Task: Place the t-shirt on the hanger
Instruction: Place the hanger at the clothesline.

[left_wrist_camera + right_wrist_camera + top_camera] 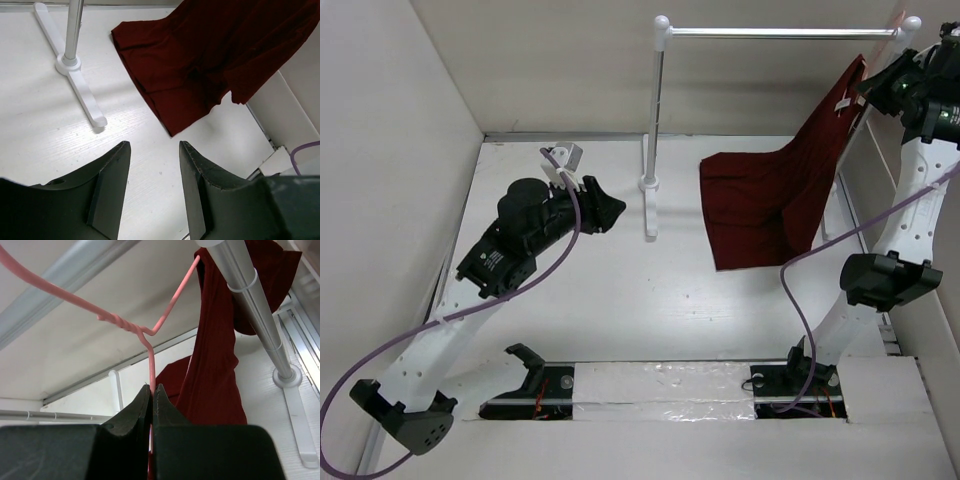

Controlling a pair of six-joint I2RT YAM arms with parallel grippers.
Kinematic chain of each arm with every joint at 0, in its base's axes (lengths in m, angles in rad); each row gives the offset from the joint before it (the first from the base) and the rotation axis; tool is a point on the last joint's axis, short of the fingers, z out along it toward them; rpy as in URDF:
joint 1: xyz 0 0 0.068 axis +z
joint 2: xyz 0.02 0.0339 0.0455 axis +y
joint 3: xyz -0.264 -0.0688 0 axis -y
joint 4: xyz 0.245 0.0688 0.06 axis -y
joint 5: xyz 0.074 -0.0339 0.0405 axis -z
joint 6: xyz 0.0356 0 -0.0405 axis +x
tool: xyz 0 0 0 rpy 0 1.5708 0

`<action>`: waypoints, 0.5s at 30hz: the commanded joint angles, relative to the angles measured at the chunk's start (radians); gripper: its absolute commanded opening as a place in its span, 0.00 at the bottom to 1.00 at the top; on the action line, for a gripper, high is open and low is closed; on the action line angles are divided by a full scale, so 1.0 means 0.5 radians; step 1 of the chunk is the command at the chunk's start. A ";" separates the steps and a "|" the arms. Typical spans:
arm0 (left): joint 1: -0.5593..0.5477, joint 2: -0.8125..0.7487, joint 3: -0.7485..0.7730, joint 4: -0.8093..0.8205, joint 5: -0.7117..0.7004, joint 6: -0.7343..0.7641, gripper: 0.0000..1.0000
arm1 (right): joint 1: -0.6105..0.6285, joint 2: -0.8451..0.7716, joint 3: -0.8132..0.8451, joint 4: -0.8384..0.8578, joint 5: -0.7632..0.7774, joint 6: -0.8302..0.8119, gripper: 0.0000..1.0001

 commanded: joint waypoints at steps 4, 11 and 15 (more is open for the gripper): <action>-0.011 0.049 0.077 0.085 -0.017 0.038 0.40 | -0.027 -0.002 -0.024 0.237 -0.139 0.027 0.00; -0.011 0.126 0.126 0.103 0.001 0.022 0.40 | -0.051 -0.152 -0.476 0.482 -0.163 0.094 0.00; -0.011 0.175 0.194 0.103 -0.014 0.044 0.40 | -0.088 -0.174 -0.562 0.510 -0.148 0.097 0.00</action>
